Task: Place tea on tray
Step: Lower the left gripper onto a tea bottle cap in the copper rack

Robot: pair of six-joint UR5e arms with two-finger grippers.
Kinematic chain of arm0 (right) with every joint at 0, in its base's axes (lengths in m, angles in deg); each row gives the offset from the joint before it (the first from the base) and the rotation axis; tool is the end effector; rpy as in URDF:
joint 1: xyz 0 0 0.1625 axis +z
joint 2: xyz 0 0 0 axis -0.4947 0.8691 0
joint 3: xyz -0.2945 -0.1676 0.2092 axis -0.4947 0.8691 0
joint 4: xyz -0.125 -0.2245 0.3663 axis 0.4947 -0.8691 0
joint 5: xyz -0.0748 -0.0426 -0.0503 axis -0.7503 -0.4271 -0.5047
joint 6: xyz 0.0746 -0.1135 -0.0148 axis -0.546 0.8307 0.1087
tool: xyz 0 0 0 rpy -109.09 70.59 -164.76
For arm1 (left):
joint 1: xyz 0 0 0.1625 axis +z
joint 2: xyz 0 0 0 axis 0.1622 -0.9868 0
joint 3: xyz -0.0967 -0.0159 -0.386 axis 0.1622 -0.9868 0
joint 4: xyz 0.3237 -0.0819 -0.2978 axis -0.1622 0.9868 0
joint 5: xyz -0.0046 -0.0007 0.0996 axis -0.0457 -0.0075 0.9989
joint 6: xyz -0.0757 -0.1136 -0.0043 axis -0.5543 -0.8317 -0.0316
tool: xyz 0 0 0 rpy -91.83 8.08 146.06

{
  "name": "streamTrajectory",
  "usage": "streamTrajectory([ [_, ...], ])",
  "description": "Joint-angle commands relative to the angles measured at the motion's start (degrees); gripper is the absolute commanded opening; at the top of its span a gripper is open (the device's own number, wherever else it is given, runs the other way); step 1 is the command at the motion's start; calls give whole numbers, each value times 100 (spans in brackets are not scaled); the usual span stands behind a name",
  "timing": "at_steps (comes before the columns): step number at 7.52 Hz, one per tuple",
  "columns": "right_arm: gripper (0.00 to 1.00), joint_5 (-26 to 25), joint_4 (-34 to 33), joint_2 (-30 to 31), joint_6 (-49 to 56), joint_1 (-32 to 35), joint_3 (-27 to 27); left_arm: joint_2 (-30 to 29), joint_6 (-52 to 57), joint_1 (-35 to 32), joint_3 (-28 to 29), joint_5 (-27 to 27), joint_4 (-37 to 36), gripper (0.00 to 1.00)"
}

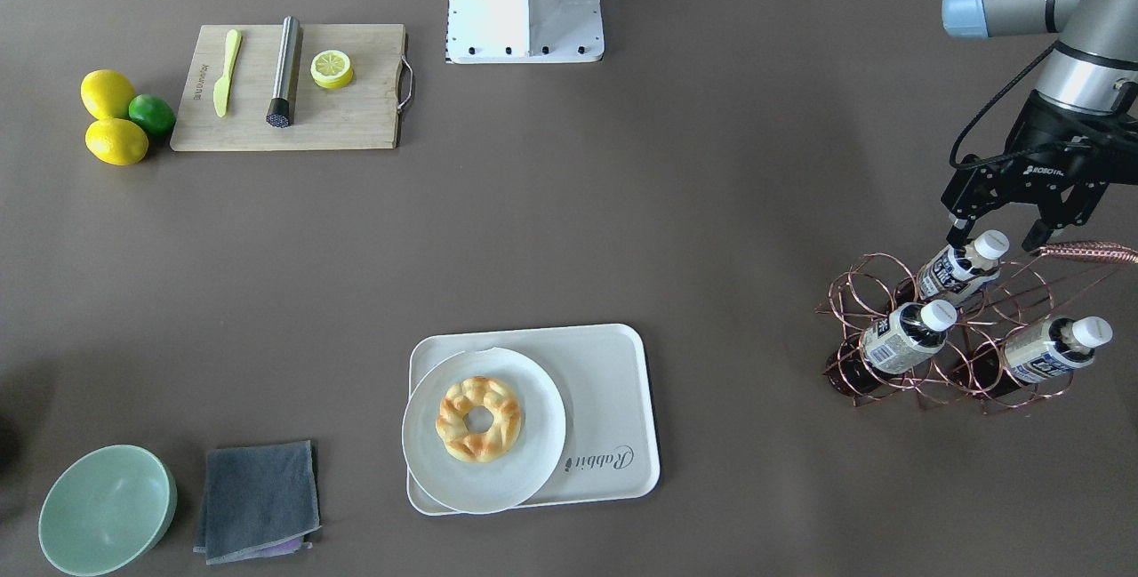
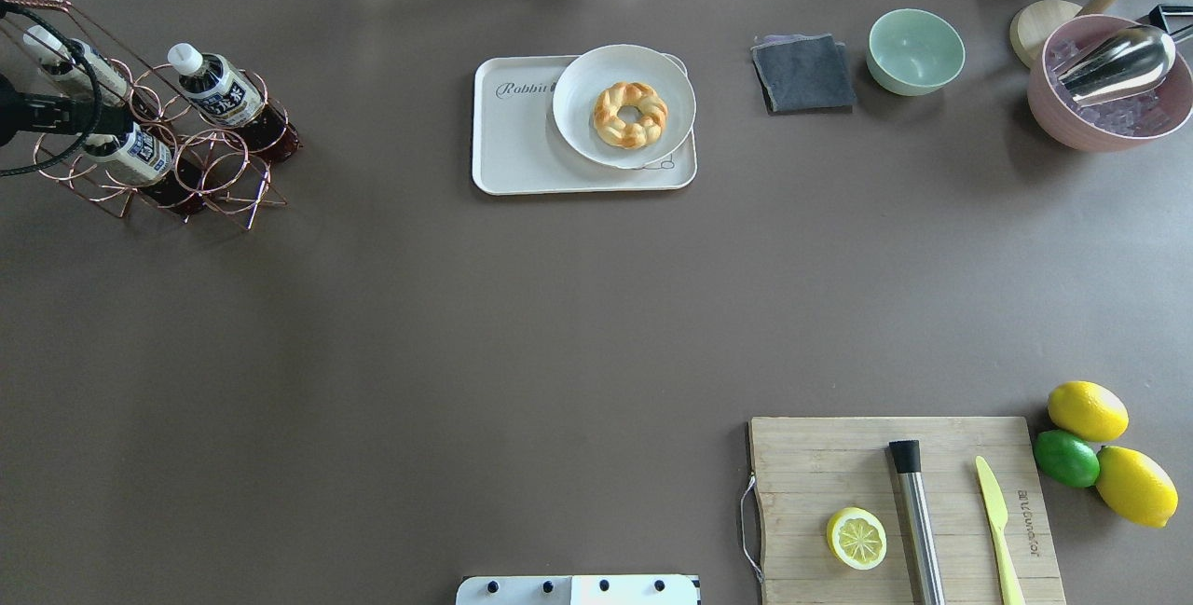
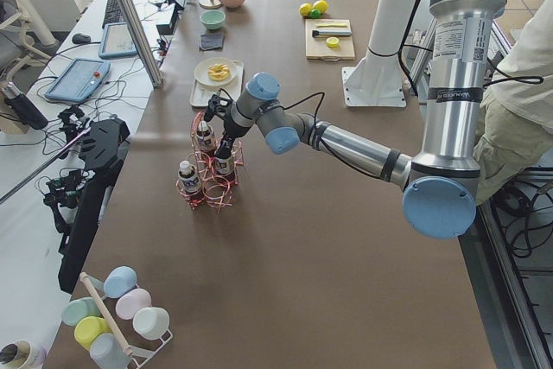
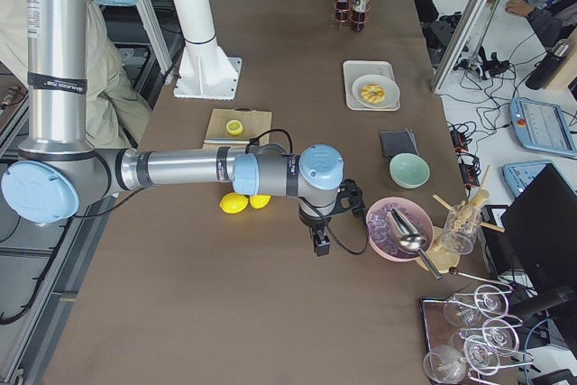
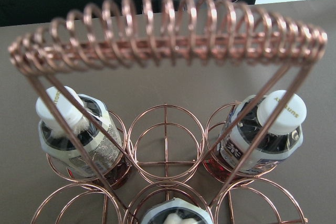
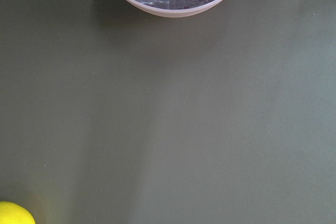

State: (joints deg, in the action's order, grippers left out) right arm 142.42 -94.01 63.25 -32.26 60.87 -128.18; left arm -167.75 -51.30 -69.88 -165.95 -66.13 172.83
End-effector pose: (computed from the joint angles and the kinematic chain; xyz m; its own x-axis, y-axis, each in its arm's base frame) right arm 0.0408 -0.4920 0.6096 0.6779 -0.2952 0.6733 0.1935 0.9552 0.2239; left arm 0.2098 -0.5514 0.4247 0.6935 0.1265 -0.7093 0.2862 0.8551 0.4323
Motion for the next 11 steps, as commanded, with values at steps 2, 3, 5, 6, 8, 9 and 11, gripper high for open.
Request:
streamTrajectory([
  [2, 100, 8, 0, -19, -32, -8, -8, 15, -20, 34, 18, 10, -11, 74],
  [3, 100, 8, 0, -19, -41, -8, -8, 15, -37, 34, 9, 1, -11, 59],
  [5, 100, 17, 0, -19, -49, -17, -42, -2, -308, 34, -9, -8, -37, 0],
  [6, 100, 17, -9, -19, -49, -17, -43, -37, -354, 34, -17, -42, -63, 0],
  [8, 100, 17, 0, -19, -93, -69, -43, -20, -284, -184, -122, -548, -99, 0],
  [9, 100, 17, 0, -19, -154, -78, -112, -55, -266, -621, -192, -935, -99, 0],
  [11, 100, 17, -9, -19, -216, -78, -201, -55, -179, -1028, -552, -1212, -125, 0],
])
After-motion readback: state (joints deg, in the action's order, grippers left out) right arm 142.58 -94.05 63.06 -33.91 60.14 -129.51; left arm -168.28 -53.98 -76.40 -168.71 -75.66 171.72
